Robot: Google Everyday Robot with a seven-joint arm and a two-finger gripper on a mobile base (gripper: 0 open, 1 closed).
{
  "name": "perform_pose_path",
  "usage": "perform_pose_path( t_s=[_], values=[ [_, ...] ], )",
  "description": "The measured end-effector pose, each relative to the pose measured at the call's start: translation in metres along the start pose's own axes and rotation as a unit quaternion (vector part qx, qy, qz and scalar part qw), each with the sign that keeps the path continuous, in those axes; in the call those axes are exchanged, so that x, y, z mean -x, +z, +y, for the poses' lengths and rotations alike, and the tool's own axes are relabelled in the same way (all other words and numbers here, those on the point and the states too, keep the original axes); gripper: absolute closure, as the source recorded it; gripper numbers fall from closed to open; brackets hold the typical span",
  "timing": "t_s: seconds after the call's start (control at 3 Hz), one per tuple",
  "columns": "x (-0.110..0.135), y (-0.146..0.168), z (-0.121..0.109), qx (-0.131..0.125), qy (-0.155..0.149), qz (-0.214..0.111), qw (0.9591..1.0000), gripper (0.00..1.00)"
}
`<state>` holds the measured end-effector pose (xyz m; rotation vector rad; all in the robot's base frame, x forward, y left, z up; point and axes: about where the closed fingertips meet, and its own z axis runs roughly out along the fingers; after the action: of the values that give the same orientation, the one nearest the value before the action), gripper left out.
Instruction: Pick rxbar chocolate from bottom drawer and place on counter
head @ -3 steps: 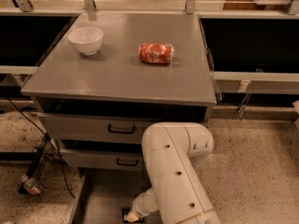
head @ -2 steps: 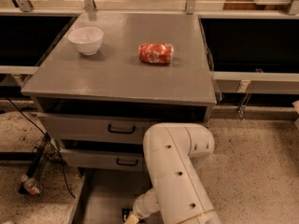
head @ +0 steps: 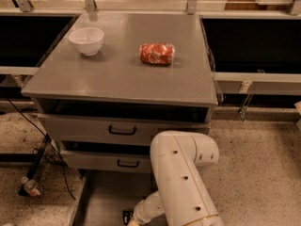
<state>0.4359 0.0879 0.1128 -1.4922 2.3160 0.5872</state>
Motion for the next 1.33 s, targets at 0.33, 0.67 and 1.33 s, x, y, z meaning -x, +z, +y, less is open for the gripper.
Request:
perform_pose_path(
  t_s=[0.33, 0.67, 1.33],
  values=[
    [-0.0005, 0.0009, 0.0001, 0.000, 0.000, 0.000, 1.0000, 0.32],
    [-0.0007, 0.0013, 0.0002, 0.000, 0.000, 0.000, 1.0000, 0.38],
    [-0.0017, 0.0008, 0.0036, -0.011, -0.018, -0.018, 0.9996, 0.81]
  ],
)
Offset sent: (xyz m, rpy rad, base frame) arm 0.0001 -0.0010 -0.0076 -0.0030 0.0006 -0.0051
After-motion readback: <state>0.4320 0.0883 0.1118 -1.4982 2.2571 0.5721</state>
